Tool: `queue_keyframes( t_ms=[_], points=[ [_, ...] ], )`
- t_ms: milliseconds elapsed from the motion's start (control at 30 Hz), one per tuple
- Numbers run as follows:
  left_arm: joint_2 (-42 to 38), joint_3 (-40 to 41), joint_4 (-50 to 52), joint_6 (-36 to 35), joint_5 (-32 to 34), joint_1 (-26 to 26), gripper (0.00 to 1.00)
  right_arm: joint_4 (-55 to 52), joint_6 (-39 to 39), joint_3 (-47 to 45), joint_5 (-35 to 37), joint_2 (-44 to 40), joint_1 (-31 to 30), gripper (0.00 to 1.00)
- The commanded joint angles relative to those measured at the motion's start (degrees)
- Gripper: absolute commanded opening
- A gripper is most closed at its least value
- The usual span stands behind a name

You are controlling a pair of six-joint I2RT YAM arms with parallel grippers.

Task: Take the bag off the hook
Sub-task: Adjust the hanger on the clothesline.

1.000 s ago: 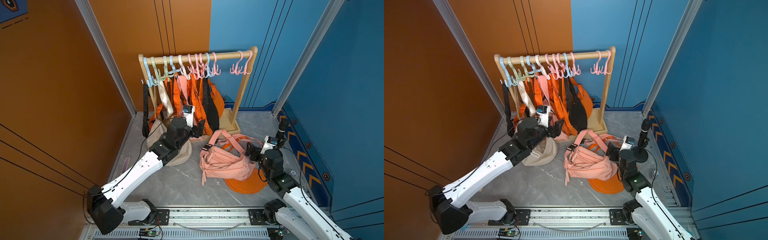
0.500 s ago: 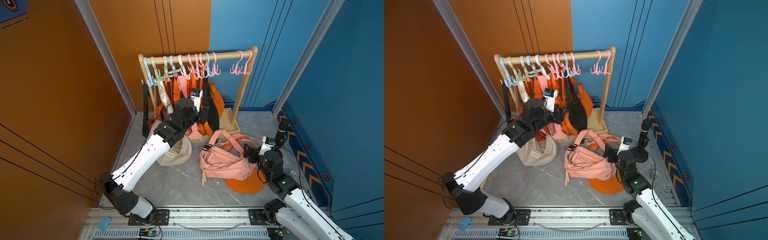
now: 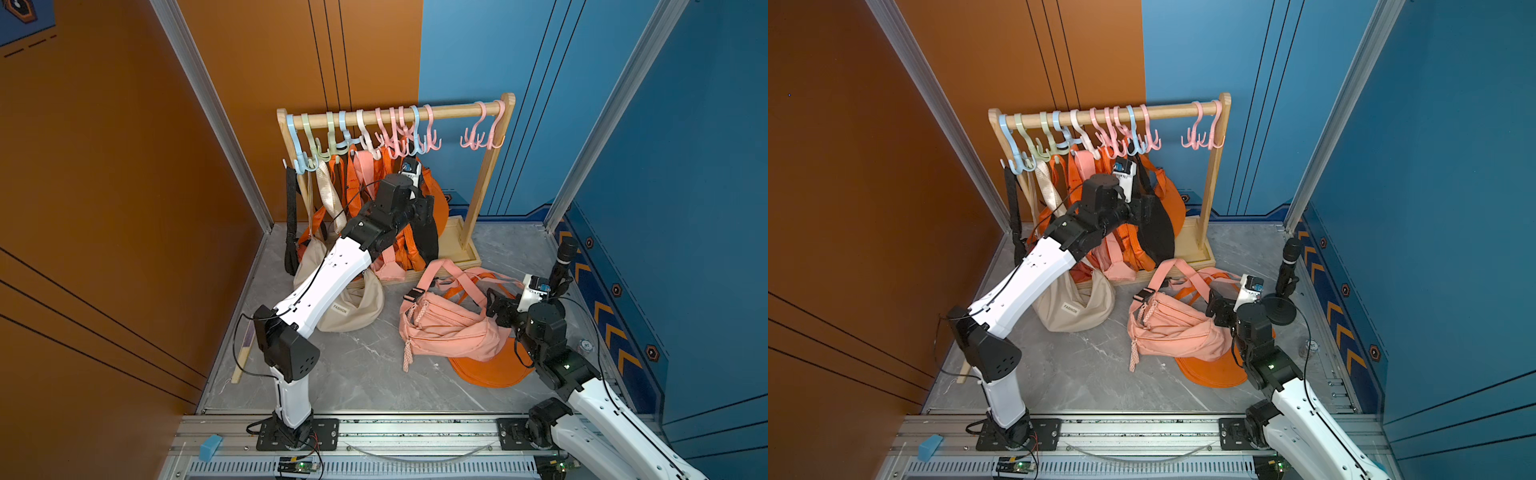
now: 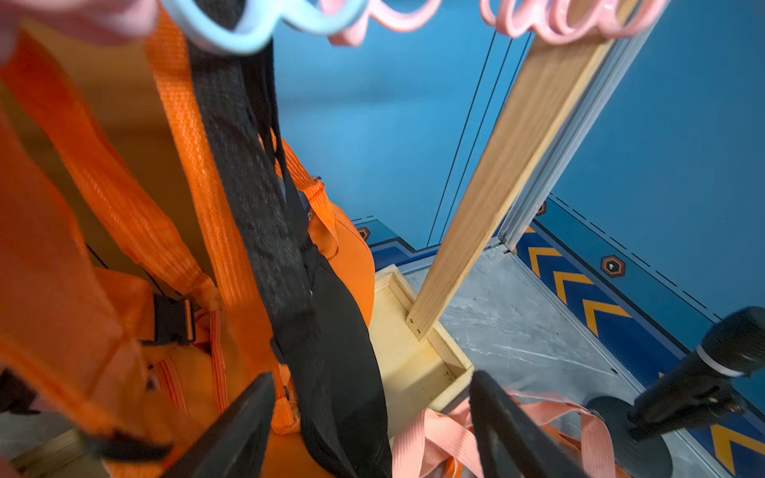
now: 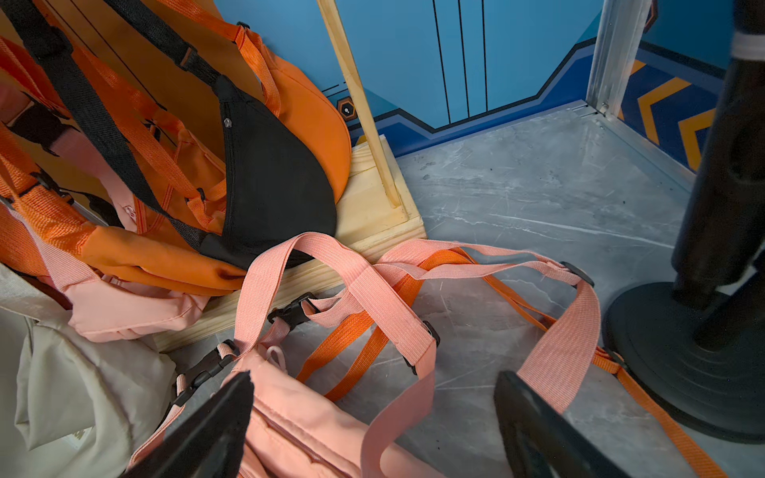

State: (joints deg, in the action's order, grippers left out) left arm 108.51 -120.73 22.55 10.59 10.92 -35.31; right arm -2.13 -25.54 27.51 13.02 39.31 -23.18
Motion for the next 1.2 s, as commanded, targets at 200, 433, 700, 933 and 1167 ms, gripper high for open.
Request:
queue_keyframes(
  t_ms=[200,433,700,933,1167],
  points=[
    [11.06,-15.37,5.51,0.68,1.43,3.86,0.74,1.95,-0.32,0.35,-1.94,-0.10,-0.64,0.92],
    [14.04,-18.02,5.41,2.07,-0.62,5.83,0.62,2.66,-0.04,0.69,-3.17,0.72,-0.64,0.92],
    [14.78,-19.62,4.88,1.74,-3.18,6.03,0.45,2.92,0.07,0.78,-3.78,1.72,-0.73,0.92],
    [14.37,-19.73,4.17,-1.59,-6.29,4.92,0.00,2.85,-0.17,0.87,-3.86,1.91,-0.87,0.92],
    [11.61,-18.21,4.22,-2.19,-9.89,3.35,0.00,2.67,0.11,2.19,-3.76,2.56,-0.86,0.92]
  ],
)
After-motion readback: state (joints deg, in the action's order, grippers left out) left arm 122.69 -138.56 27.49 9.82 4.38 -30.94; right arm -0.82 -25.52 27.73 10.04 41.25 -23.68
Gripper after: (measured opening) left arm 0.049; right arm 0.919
